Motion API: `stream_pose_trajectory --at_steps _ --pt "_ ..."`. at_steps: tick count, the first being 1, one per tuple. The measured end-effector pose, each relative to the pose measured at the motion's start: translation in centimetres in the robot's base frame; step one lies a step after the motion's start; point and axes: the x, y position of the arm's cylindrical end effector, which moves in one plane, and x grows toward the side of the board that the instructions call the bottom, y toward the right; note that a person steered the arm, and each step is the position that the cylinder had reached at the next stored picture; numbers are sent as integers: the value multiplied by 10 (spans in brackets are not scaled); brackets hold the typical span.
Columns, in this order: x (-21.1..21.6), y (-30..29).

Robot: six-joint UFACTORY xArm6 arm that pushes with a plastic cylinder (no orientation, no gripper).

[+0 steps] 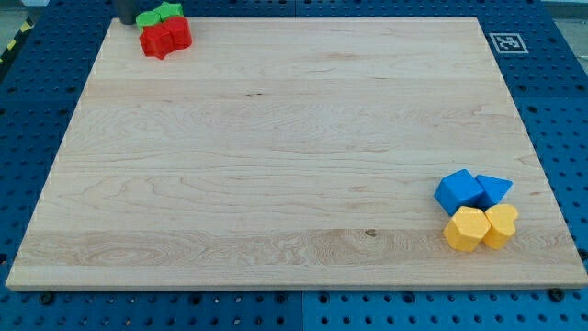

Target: Push the green star at the top center of the board

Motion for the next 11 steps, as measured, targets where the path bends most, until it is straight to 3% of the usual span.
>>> stream_pose_trajectory --at_steps 8,11 --pt "1 49" --pt "1 98"
